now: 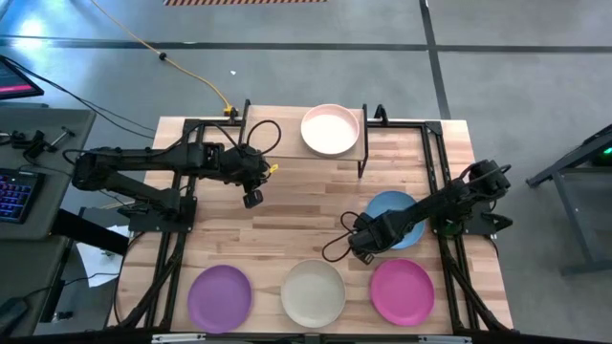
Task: Place and stack plates onto a shelf
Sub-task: Put the blue plate onto the shelf
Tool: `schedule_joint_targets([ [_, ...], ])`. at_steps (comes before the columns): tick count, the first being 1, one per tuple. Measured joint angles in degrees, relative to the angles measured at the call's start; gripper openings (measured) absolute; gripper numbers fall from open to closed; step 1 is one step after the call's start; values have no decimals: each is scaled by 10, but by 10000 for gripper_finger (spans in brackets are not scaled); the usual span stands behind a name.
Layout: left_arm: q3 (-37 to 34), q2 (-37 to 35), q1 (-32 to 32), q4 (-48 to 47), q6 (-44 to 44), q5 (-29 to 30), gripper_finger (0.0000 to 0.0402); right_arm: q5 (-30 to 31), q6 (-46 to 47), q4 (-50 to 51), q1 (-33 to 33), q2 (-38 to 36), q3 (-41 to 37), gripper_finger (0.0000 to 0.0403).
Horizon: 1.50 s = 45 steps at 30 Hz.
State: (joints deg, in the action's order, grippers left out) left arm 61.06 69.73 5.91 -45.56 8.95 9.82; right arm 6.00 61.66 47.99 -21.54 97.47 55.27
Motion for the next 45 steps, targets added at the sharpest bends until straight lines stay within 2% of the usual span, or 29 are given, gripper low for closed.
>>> schedule_joint_targets([
  [5,0,0,0,0,0,0,62,0,0,6,0,0,1,20],
  [7,0,0,0,0,0,0,62,3,-1,10,0,-1,2,7],
  [16,0,0,0,4,0,0,62,1,-30,93,-4,0,52,2],
  [23,0,0,0,4,-1,0,62,47,-61,179,-19,0,132,0],
  [33,0,0,0,4,-26,0,63,122,-102,225,-26,0,211,0],
  [39,0,0,0,4,-81,-34,63,135,-107,234,-26,0,228,0],
  [45,0,9,0,1,-92,-79,63,135,-107,237,-26,0,241,0],
])
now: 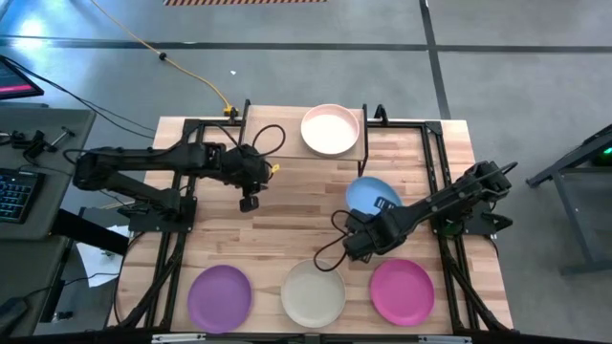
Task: Place and stack plates onto a shelf
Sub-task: Put the blue plate onto the shelf
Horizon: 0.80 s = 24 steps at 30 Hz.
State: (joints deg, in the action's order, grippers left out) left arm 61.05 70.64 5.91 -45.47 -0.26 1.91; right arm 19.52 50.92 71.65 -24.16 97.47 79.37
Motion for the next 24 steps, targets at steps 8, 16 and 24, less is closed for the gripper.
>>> schedule_joint_targets([
  [8,-1,47,0,-32,0,-67,63,19,-15,-3,-4,0,12,0],
  [16,-1,98,-17,35,-95,-31,63,-18,-134,-26,-4,0,12,0],
  [24,0,105,-70,88,-208,52,63,-25,-271,-39,-2,0,12,0],
])
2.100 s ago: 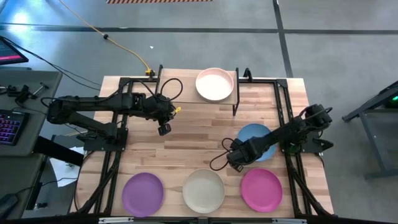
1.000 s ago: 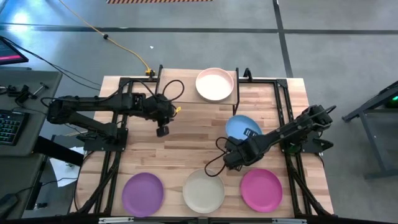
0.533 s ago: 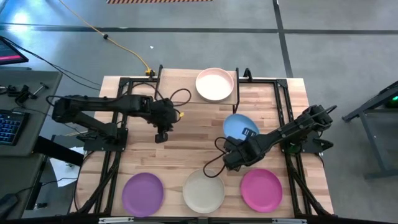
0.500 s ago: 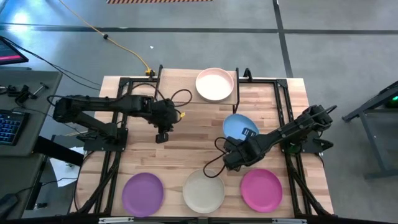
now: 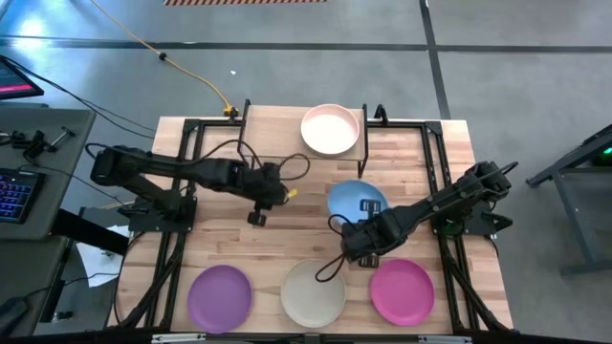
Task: Place and stack plates onto a shelf
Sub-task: Put the blue plate onto the shelf
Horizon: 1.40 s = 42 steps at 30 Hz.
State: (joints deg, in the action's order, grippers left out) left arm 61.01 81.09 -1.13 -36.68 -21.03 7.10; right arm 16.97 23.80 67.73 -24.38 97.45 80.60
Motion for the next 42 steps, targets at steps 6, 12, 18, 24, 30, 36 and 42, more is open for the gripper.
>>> schedule_joint_targets([
  [6,1,-2,-24,43,-57,14,62,0,-104,-7,0,0,23,0],
  [12,1,-2,-40,73,-155,16,62,4,-209,-9,1,0,72,0],
  [18,1,-2,-47,85,-217,15,62,4,-289,-5,1,0,105,0],
  [24,1,-4,-47,90,-228,14,62,-17,-328,8,1,0,105,0],
  [30,1,-4,-60,103,-263,10,62,-21,-359,9,1,0,104,0],
  [36,1,-4,-72,106,-275,10,62,-24,-378,8,2,0,104,0],
  [42,1,-4,-73,109,-273,10,62,-19,-400,6,4,0,104,0],
])
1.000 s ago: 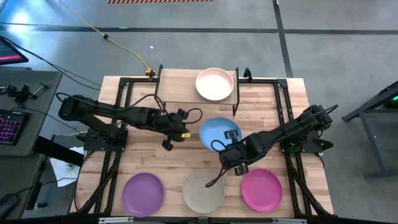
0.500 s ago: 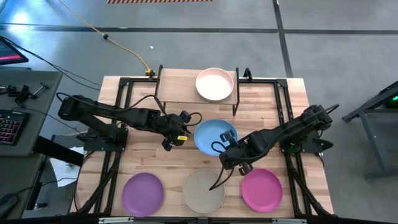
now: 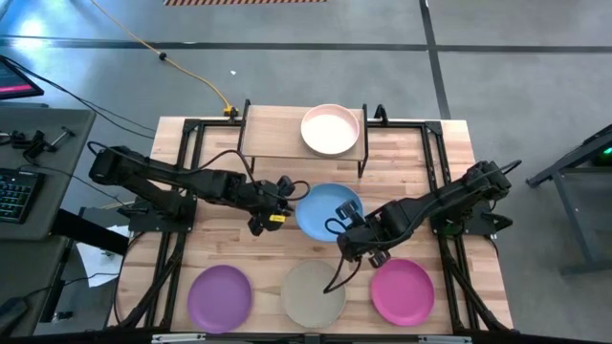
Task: Place and stack plates onto a shelf
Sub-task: Put the blue plate onto the shelf
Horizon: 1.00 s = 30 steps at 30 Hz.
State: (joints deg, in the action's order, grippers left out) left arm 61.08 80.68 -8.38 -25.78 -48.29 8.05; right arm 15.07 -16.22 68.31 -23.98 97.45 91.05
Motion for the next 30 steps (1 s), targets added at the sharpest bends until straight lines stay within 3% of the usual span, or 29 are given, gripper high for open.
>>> schedule_joint_targets([
  [30,0,0,1,-1,7,0,62,45,-68,-19,12,0,25,0],
])
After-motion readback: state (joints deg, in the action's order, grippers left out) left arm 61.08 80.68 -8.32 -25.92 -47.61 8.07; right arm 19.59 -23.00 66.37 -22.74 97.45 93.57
